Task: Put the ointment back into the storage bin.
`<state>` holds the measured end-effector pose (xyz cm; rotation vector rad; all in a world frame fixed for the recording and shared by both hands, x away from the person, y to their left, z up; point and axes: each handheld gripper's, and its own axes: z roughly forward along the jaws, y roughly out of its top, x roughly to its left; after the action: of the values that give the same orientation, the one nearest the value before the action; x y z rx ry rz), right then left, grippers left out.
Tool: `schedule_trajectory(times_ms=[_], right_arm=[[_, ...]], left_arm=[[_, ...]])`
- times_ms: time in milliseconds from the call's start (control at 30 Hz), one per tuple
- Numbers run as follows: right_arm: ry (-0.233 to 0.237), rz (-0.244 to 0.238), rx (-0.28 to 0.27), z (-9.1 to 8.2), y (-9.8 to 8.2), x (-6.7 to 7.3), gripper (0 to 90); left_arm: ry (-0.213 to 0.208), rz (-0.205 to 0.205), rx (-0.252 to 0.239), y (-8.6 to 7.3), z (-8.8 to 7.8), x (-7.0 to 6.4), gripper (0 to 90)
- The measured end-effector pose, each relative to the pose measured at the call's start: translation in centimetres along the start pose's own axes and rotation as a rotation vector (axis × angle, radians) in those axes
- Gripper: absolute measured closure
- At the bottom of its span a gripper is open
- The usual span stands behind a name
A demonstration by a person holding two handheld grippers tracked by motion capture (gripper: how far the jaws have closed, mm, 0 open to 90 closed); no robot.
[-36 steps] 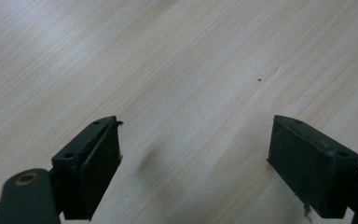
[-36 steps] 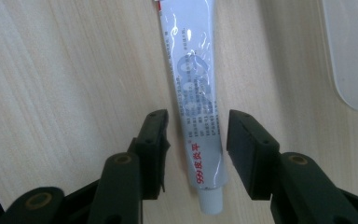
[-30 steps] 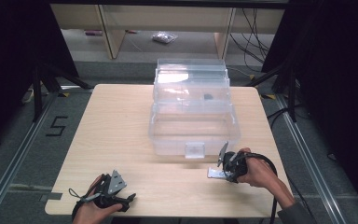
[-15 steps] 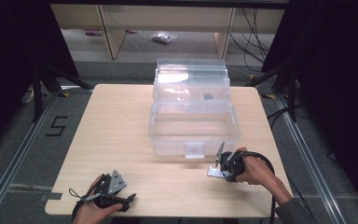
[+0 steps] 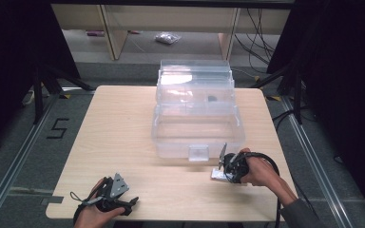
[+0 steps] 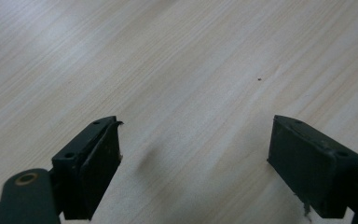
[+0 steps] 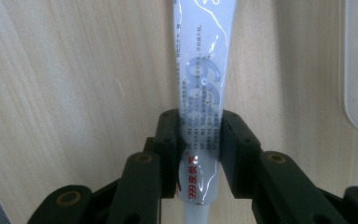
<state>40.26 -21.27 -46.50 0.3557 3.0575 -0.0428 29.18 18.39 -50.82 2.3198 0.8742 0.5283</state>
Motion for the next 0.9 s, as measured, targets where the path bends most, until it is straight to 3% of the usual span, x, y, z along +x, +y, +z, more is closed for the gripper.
schedule_trajectory(times_ms=[167,400,600,667,733,767,800,833,867,900], right_arm=[[0.008,0.05,0.012,-0.3,0.0,0.4,70.4],[0.006,-0.006,-0.014,-1.6,-0.1,0.3,70.4],[0.019,0.021,-0.007,-2.8,-0.1,0.2,70.4],[0.002,-0.016,-0.016,-3.0,-0.1,0.0,70.4],[0.007,-0.022,-0.021,-3.3,-0.2,0.1,70.4],[0.01,0.005,-0.009,-3.6,-0.1,0.3,70.4],[0.011,-0.038,-0.021,-3.8,-0.1,0.1,70.4],[0.008,-0.004,-0.018,-4.1,-0.1,0.3,70.4],[0.009,-0.003,-0.021,-4.2,-0.1,0.3,70.4],[0.015,-0.04,-0.031,-4.4,-0.1,0.1,70.4]], left_arm=[[0.0,0.0,0.0,0.0,0.0,0.0,16.2],[0.001,0.004,0.002,0.0,0.1,0.0,16.2],[0.0,0.0,-0.001,0.0,0.0,0.0,16.2],[0.002,0.004,0.0,0.0,0.0,0.0,16.2],[0.0,0.005,0.001,0.0,0.1,0.0,16.2],[0.001,0.001,0.001,0.0,0.0,0.0,16.2],[0.002,0.0,-0.002,0.0,0.0,0.0,16.2],[0.001,0.0,-0.001,0.0,0.0,0.0,16.2],[0.005,0.004,0.002,0.0,0.1,0.0,16.2],[0.002,0.005,0.003,0.0,0.1,0.0,16.2]])
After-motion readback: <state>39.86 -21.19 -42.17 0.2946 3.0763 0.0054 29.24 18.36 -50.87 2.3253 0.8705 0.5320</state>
